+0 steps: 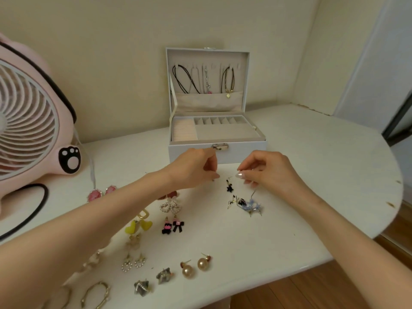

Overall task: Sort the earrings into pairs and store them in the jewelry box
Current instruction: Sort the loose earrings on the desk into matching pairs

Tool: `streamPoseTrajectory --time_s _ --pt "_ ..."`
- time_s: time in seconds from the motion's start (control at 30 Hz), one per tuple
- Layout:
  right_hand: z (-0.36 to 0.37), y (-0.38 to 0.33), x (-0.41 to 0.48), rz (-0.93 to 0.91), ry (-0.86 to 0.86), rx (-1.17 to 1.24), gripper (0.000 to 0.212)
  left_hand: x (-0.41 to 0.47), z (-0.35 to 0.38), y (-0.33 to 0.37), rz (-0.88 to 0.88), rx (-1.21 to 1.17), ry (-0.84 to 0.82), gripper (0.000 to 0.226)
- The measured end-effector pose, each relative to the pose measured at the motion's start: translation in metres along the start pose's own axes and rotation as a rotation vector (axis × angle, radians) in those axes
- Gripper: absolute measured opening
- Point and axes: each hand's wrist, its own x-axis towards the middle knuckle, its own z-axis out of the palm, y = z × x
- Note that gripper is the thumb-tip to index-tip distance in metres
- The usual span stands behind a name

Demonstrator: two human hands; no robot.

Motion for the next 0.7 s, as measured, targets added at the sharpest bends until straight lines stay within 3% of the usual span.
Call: streamPoseTrajectory --time_s 0.17,0.37,0.47,0.7 --pt "0.01 -0.021 -0.015 -0.05 -0.089 0.085 0.011 -0.043 -0.024 0.01 -0.025 -0.168 -0.016 0.011" --pt "0.03 -0.037 -0.033 -0.12 -0.359 0.072 0.019 -0.09 -0.032 0.003 -0.113 -0.26 -0.136 0.011" --pt "0.04 -0.038 -0.042 -0.095 -0.483 0.11 0.016 -0.104 -0.029 -0.002 -0.145 -0.264 -0.211 0.012" --pt "0.047 -0.037 -0.052 -0.009 -0.58 0.169 0.015 -0.121 -0.022 -0.005 -0.125 -0.218 -0.249 0.014"
